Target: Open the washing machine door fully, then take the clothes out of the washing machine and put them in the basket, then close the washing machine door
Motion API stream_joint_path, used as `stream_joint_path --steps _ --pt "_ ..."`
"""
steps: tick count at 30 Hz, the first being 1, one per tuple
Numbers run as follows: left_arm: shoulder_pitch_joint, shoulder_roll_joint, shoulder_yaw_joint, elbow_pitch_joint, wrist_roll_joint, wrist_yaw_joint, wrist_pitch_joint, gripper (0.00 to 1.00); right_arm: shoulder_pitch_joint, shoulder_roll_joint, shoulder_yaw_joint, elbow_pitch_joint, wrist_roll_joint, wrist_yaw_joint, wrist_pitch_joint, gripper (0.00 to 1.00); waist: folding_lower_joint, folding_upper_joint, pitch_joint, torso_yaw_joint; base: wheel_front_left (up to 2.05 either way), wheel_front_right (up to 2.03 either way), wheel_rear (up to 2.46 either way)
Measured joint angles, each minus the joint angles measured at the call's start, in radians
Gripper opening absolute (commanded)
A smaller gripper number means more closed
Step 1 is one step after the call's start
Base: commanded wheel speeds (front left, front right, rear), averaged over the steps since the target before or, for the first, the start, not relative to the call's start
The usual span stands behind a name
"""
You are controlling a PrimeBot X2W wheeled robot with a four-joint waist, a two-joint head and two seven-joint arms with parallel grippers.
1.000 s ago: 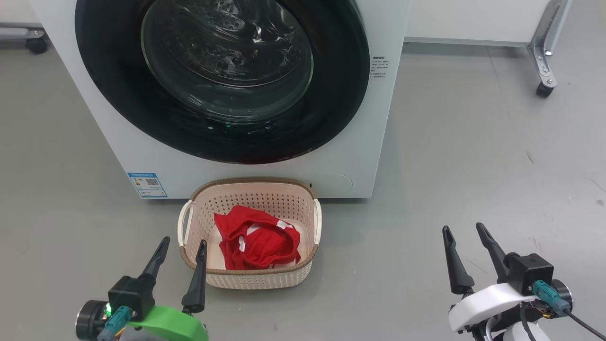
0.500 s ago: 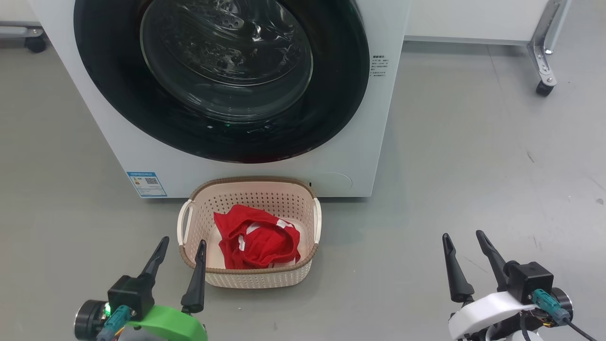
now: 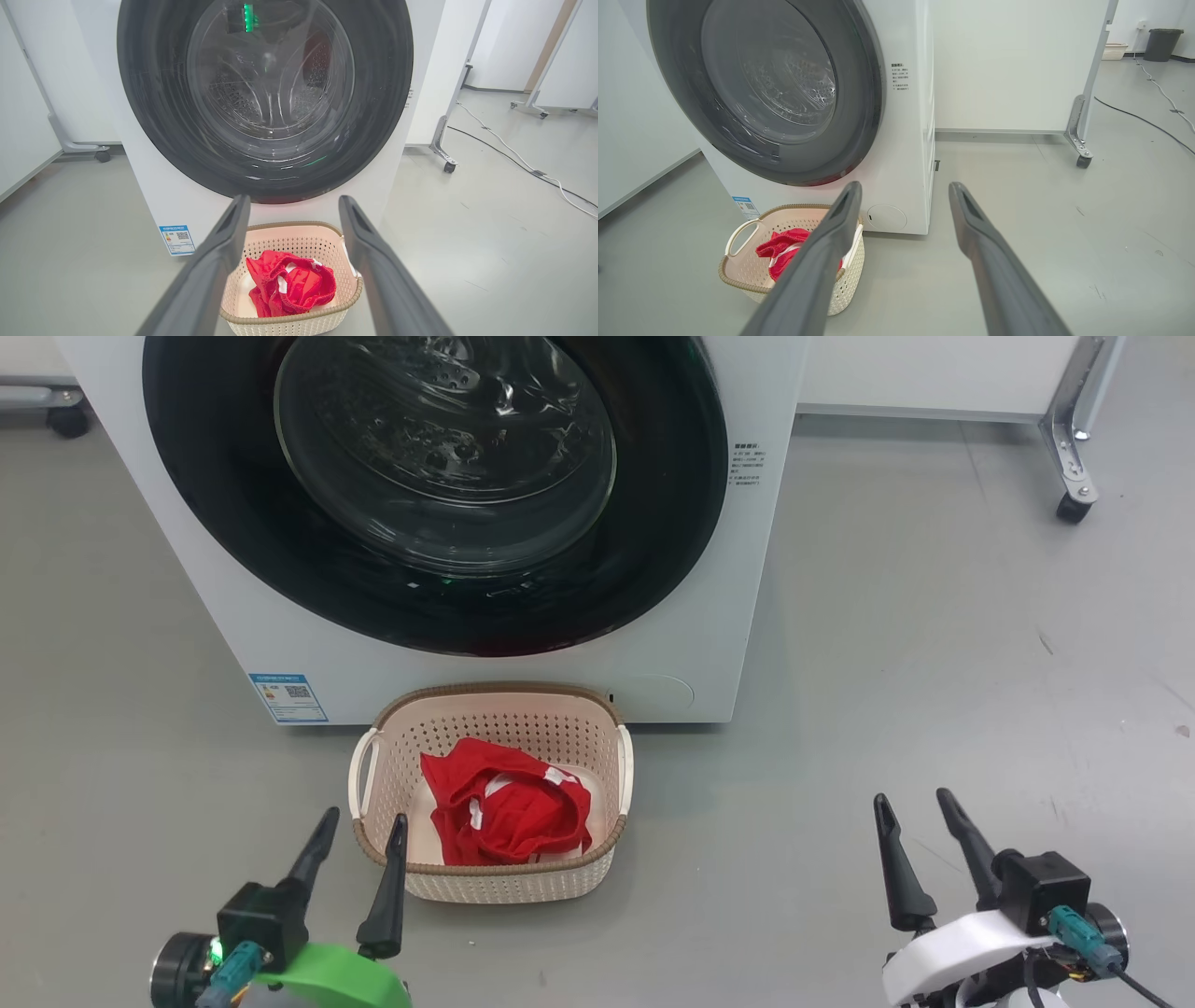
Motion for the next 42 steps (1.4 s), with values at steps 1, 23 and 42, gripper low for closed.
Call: stream_joint_path --steps 1,23,42 --pt "0.004 -0.003 -0.001 0.012 0.000 0.000 0.000 0.00 0.003 0.002 0.001 0.010 0.000 0.001 0.000 0.00 0.0000 0.0000 0.000 0.000 0.00 0.00 0.00" --pt "0.029 -0.018 0.043 0.045 -0.221 -0.023 0.043 0.00 0.022 0.012 -0.031 0.040 0.241 0.011 0.051 0.00 0.0000 0.0000 -0.002 -0.006 0.00 0.00 0.00" --pt "0.027 -0.028 0.109 0.055 -0.449 -0.047 0.102 0.00 0.006 0.012 -0.082 0.036 0.486 0.025 0.123 0.00 0.0000 0.0000 -0.004 -0.013 0.00 0.00 0.00"
